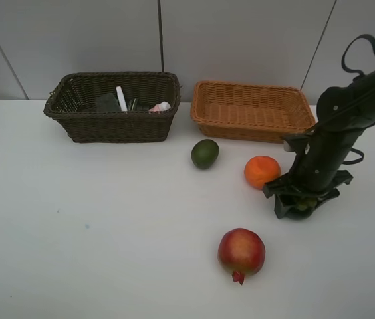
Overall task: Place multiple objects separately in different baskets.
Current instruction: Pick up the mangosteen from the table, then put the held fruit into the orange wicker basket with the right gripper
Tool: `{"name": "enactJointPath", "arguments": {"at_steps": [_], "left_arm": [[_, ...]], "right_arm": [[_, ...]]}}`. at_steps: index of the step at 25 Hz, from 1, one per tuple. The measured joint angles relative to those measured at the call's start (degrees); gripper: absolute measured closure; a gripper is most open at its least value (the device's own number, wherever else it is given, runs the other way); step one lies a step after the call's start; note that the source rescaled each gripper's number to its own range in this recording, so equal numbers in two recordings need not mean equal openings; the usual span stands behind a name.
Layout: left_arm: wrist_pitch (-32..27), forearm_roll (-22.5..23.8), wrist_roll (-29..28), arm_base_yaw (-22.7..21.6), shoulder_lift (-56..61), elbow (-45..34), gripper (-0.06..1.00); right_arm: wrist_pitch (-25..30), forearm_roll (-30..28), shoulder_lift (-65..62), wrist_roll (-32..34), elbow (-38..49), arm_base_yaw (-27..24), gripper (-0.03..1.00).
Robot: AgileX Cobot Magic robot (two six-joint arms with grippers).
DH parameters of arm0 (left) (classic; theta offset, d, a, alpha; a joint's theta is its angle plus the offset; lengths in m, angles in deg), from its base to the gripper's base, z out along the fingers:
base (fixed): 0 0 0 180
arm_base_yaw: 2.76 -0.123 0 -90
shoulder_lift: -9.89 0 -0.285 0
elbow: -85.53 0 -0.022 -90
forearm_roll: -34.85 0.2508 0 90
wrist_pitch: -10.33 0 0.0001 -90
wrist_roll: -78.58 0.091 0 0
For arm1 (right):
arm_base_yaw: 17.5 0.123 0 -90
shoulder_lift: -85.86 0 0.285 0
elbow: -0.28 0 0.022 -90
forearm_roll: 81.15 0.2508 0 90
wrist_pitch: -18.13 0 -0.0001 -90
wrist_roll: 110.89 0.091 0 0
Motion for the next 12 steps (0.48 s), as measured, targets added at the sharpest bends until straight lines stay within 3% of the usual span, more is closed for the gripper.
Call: {"name": "enactJointPath", "arguments": {"at_steps": [7, 12], "left_arm": [[0.0, 0.0, 0.0, 0.0, 0.0, 0.0, 0.07], [0.0, 0.0, 0.0, 0.0, 0.0, 0.0, 0.07]], "right_arm": [[11.5, -2.1, -0.2, 0.1, -13.8, 0.0, 0.86], [15.5, -3.7, 2.0, 0.0, -28.6, -1.8, 0.86]]}}
